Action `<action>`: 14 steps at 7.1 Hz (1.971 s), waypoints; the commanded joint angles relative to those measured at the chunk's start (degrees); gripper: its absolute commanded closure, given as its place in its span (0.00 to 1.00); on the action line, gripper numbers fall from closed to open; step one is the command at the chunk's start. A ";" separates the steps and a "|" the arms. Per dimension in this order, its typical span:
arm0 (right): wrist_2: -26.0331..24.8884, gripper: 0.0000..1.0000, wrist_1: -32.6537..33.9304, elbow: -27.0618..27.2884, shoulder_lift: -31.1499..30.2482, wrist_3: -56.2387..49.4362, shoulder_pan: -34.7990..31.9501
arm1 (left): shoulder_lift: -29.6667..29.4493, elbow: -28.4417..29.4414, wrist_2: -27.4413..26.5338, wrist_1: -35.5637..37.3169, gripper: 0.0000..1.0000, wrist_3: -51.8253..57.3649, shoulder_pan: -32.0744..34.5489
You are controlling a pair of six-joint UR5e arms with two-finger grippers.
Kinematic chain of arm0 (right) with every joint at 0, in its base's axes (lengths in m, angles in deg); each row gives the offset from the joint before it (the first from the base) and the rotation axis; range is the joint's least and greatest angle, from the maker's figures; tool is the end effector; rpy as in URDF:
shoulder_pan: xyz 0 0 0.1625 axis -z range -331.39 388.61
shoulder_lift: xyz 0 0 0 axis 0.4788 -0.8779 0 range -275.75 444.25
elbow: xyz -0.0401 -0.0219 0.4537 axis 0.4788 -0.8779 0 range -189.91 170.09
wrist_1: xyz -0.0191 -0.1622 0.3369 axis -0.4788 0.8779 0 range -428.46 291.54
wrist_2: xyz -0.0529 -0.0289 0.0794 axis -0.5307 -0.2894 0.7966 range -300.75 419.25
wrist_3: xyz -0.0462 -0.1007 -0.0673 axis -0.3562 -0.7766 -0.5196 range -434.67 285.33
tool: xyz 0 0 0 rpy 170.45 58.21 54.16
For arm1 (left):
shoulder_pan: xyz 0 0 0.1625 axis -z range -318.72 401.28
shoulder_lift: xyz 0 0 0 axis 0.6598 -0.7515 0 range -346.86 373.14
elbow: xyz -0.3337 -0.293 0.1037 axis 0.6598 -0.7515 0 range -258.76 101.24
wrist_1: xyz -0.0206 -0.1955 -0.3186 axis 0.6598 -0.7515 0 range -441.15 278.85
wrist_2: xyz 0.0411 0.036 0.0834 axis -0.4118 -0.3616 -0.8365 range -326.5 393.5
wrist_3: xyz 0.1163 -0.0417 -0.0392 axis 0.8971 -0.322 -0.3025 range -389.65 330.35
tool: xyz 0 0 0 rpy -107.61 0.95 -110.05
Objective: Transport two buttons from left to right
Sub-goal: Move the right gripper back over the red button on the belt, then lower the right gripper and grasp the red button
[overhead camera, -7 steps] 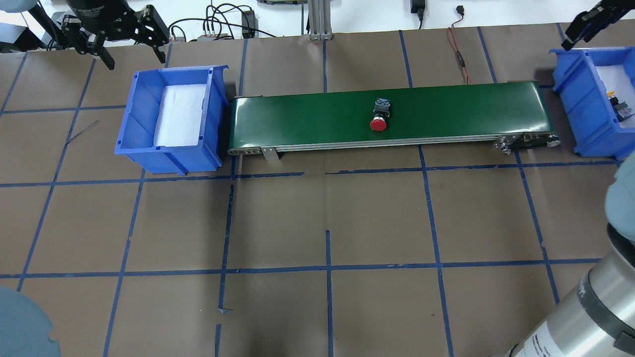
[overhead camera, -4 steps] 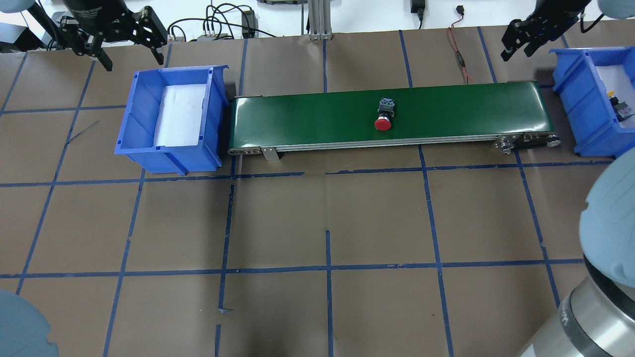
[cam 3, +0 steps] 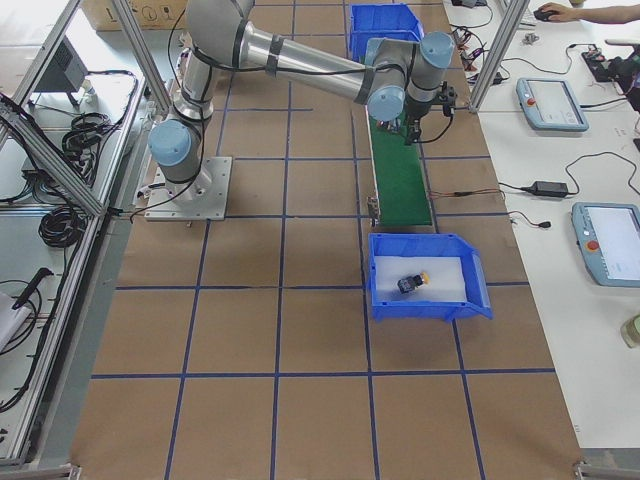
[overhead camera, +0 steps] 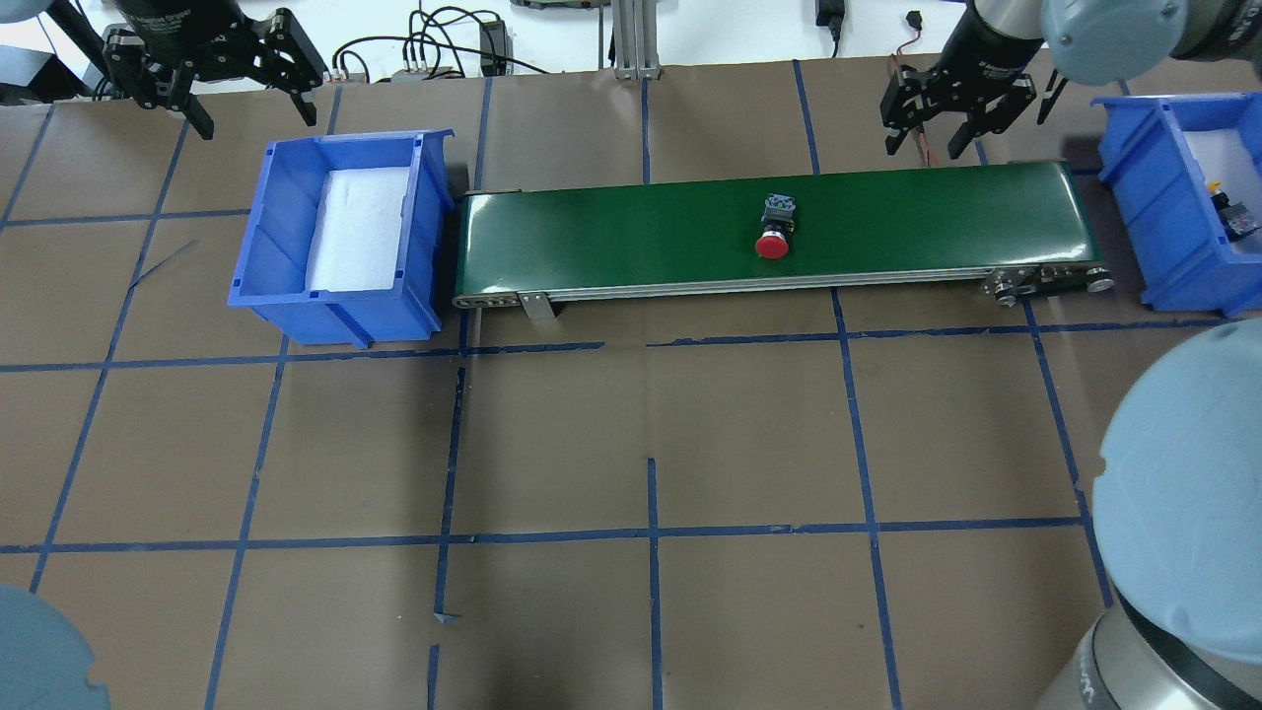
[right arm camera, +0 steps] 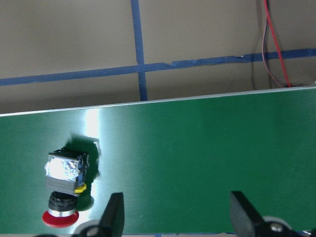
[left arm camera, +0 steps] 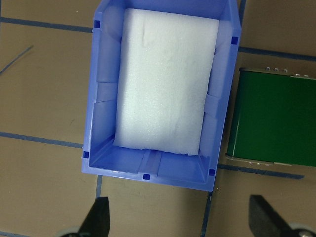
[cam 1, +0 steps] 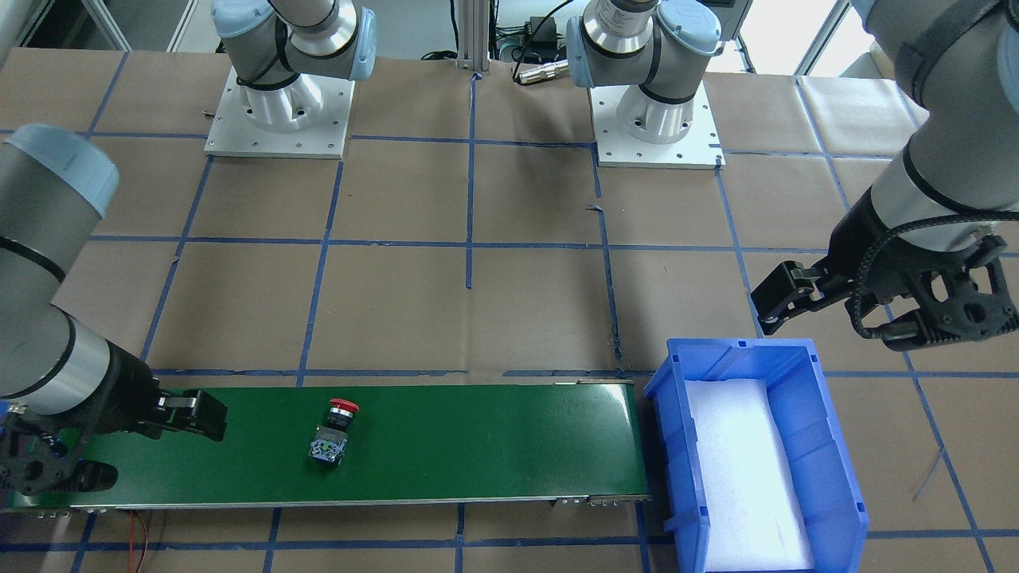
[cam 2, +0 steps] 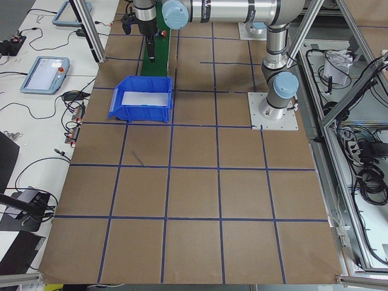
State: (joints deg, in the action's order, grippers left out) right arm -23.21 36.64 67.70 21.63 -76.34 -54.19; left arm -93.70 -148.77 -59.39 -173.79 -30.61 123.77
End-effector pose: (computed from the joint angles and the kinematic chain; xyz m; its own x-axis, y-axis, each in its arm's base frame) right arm 0.0679 -0.6614 0.3486 -0.9868 0.0950 -0.1312 0.0966 0.9953 -0.0058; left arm -0.0496 -0.5939 0.4896 -0.9878 -0.1477 -0.0502 -0.1474 0.9890 -0.0097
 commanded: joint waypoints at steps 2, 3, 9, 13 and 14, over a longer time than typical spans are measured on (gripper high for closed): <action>-1.99 0.21 4.13 1.40 0.75 9.21 -3.42 | -0.11 -0.04 0.08 0.00 0.00 0.00 -0.05; -3.14 0.21 5.97 1.57 1.45 10.97 -4.91 | -0.03 -0.04 0.17 0.00 0.00 0.00 -0.05; -4.55 0.23 10.29 2.10 4.97 12.66 -8.09 | 0.32 -0.04 0.17 -0.18 0.00 -0.09 0.39; -4.64 0.36 10.21 3.24 5.85 9.42 -7.47 | -3.54 -0.48 -0.27 0.70 0.00 -0.44 0.74; -4.64 0.57 10.20 3.25 5.76 7.32 -6.95 | -3.63 -0.39 -0.53 0.09 0.00 -0.27 0.66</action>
State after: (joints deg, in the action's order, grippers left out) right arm -27.81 46.88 70.80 27.41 -66.92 -61.66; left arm -96.92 -149.19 -59.59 -173.26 -31.01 124.43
